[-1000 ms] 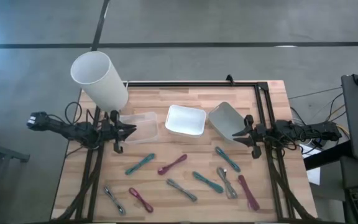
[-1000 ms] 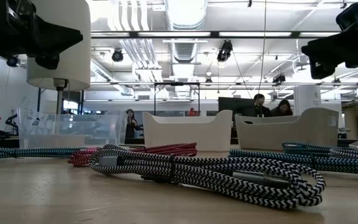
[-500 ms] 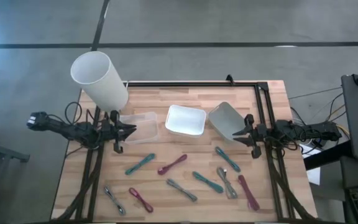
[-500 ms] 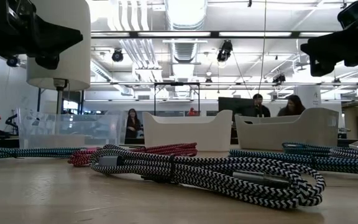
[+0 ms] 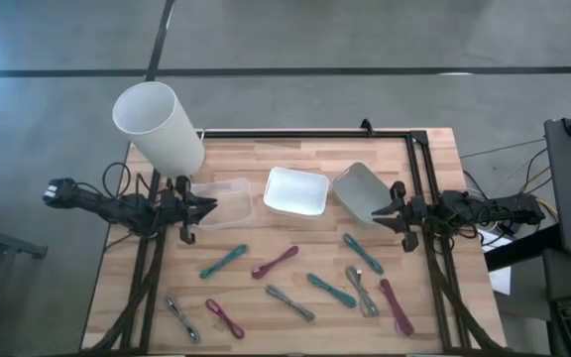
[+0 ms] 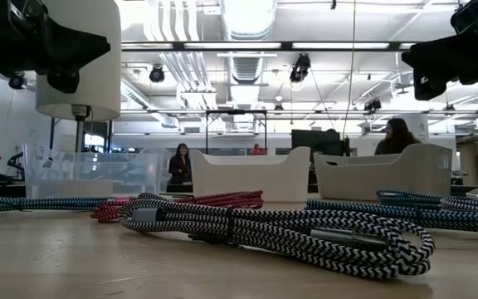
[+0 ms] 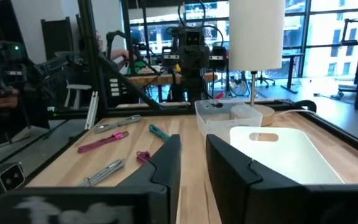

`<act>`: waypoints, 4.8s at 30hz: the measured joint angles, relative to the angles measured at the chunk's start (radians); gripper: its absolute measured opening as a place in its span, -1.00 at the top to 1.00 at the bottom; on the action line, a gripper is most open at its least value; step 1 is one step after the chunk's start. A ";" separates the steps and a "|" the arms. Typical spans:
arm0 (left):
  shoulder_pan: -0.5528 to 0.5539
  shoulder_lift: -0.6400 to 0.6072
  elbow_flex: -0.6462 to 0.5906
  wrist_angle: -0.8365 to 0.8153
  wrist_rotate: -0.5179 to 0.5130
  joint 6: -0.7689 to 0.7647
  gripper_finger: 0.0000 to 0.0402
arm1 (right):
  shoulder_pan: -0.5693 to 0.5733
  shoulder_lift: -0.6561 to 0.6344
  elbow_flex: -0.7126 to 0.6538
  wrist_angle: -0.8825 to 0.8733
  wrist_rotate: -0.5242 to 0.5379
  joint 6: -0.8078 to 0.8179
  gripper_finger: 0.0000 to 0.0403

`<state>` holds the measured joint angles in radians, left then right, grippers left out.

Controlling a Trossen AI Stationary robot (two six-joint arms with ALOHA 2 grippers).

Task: Pick & Place USB Port
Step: Put the top pink patterned charger cable into the transparent bin

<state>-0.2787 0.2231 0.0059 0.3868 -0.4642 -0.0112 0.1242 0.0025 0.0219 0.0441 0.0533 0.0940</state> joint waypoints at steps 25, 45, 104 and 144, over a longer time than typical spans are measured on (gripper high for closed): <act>0.000 0.249 0.325 -0.104 0.013 0.003 0.24 | 0.000 0.344 0.211 0.173 0.028 -0.052 0.26; -0.086 0.800 0.787 -0.669 0.091 -0.294 0.24 | 0.000 0.793 0.364 0.170 0.027 -0.075 0.20; -0.167 1.496 0.793 -0.403 0.133 -0.599 0.87 | 0.000 0.867 0.369 0.174 0.027 -0.076 0.20; -0.082 1.162 1.131 -1.859 -0.061 -0.800 0.88 | 0.000 0.916 0.369 0.176 0.027 -0.076 0.20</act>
<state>-0.3606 1.3850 1.1371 -1.4722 -0.5251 -0.8109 0.1238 0.9184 0.3904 0.2206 0.0803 0.0183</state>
